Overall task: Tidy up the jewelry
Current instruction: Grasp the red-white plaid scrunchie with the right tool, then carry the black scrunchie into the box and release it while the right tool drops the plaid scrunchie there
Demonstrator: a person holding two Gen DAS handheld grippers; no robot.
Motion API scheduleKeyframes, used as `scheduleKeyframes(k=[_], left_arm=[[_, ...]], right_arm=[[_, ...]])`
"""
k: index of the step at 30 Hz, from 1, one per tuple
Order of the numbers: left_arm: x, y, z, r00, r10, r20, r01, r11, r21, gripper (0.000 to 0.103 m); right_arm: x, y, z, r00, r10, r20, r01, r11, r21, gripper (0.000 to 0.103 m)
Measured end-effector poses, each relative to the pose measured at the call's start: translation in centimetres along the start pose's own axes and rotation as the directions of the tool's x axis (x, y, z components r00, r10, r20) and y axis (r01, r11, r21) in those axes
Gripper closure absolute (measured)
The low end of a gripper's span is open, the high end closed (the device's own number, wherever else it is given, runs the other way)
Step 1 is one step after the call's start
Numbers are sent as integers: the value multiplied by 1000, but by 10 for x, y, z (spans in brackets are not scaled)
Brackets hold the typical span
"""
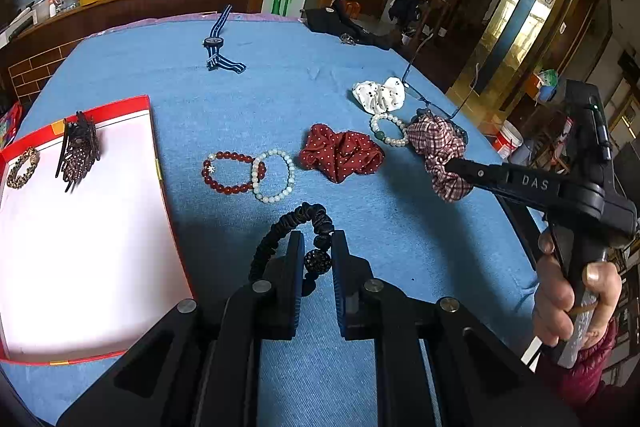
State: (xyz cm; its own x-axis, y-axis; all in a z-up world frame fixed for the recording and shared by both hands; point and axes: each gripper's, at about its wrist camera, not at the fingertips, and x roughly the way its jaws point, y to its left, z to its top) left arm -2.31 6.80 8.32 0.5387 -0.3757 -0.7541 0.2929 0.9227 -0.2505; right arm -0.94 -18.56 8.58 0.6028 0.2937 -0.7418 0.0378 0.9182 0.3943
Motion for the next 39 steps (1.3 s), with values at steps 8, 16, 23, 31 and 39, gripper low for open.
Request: scheduleKeyframes(k=[8,16,23,31,39], left_arm=[[-11,7,-2,1000,3,21,-2,1000,-14,90],[-24,17,-3,999,4,48,-3,999,-36,90],[-35,32,-5,997,20,72,-16,998,-58,90],[-57,68,-8,992,69,106,-57,992,-114,90],[-80,116,-10,977,177,119,-157,975,-157,90]], right_arm=[[-2,15,-7,1000,1,-11,-2,999,-32,89],[1,37,-14,999,15,-35,-18,997,-77,89],[6,62,-20,998,26,-60,-33,991,-131,89],[15,102,-27,993,57,-103,-78,976,-204,89],[27,155,-32,986,81,-143,-120,947,-298,88]])
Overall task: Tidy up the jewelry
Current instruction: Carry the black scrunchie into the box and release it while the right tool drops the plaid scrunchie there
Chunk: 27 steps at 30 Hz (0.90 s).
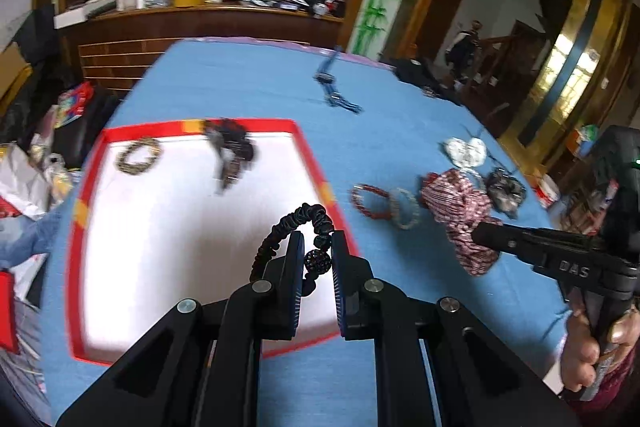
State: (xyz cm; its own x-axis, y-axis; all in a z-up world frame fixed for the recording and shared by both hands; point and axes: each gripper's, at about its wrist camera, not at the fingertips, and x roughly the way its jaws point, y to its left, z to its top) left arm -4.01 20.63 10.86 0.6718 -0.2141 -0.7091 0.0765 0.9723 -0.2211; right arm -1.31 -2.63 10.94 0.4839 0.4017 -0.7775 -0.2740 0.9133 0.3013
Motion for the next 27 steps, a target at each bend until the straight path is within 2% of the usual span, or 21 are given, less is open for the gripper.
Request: scheduleKeyframes(k=[7,16,27], left_arm=[[1,46,16,997,76,0,-76,996,-38,90],[41,92,37,987,140,-73,-145,987,-65,90],[77,116,54,980,158,-120,-168,982,-84,90]], right_arm=[[24,38,21,1000,6,-13,-7,998,-61,87],[76,73,67,999,-28,-44,25,997,-78,86],[142,95,107,993,-84,-80,78,994,-80,86]])
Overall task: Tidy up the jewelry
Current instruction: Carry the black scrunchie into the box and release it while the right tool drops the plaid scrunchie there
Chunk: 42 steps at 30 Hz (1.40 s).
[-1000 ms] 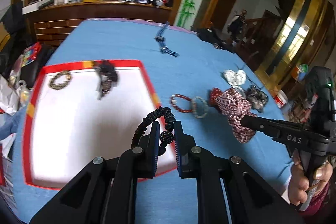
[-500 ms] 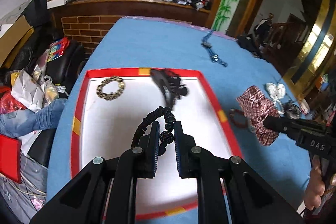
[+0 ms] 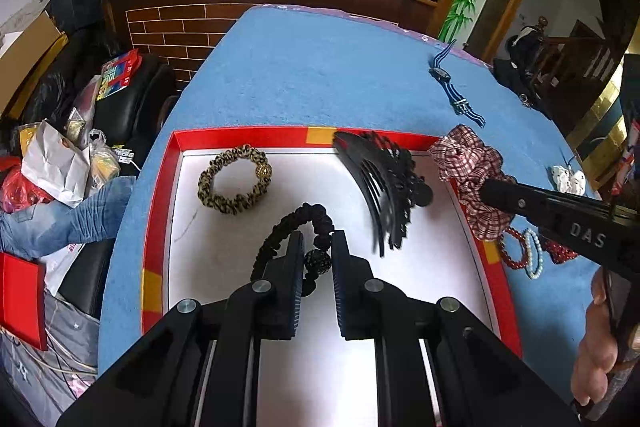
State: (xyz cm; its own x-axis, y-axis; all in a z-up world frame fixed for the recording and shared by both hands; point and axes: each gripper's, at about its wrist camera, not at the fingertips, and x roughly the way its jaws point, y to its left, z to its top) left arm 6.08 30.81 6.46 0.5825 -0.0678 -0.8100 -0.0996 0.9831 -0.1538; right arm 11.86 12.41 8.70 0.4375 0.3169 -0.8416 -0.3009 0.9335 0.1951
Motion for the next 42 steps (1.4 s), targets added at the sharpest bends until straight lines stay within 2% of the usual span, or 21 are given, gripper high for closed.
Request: scheduleKeyframes(k=[6,13,14,16,18,23,27,36,42], left_arm=[[13,4,3,1000,-6,-9,6,1000,-11,90],[24,2,4,1000,-4,-20,4,1000,-18,90],[24,2,4,1000,-2,-17,1,1000,-20,90],[24,2,5,1000,-11,-17,11,1000,-20,90],[24,1,5,1000,-13,-16,13,1000,-22,90],[20,-1,5,1000,-18,-13,17,1000,-19,89],[11,-3,5,1000,-18,9,18,1000,-16,75],[-19,-23,0,998,-40,55,40,999,11,75],[-38,-58,-16,993,-89,79,86,995,49,75]], right_arm=[[20,-1,7,999,-38,-22,38,999,5,86],[33,0,6,998,-31,-46,32,999,13,85],[34,-1,6,998,-37,-44,38,999,11,83],[33,-3,7,998,-45,-42,46,999,17,70],[31,-6,8,999,-34,-41,35,999,27,66],[19,-8,7,1000,-7,-26,7,999,33,62],[6,-9,4,1000,11,-5,-11,999,36,61],[-29,-17,-21,998,60,34,-62,997,45,59],[-51,-40,-46,995,82,55,-86,993,82,59]])
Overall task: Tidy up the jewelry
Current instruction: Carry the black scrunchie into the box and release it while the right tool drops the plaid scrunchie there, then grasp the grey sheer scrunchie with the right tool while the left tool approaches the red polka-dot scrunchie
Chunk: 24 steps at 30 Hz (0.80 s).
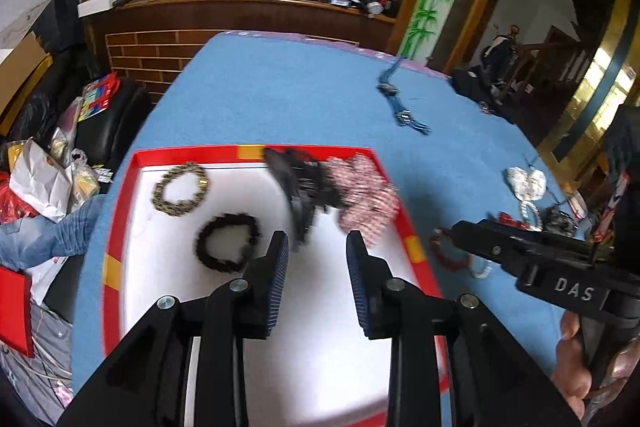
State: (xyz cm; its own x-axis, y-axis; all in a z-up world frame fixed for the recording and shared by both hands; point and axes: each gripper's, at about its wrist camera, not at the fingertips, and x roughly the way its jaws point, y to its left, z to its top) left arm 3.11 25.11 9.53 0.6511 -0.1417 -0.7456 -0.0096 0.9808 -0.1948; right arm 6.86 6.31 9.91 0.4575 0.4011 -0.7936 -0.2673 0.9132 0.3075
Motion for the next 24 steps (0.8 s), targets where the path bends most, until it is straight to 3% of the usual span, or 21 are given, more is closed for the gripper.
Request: scheduleKeyframes(k=[11,24], left_arm=[[5,-89,-35,994,-98,-45,102,990,95,74],[38,-169,-65,982,-104,-160,135,971,197,74]], right_arm=[[-43,-70,-39,999,-25,43,21,995,99,56],[-99,-207,-90,990,-89,105,47,936,348,56]])
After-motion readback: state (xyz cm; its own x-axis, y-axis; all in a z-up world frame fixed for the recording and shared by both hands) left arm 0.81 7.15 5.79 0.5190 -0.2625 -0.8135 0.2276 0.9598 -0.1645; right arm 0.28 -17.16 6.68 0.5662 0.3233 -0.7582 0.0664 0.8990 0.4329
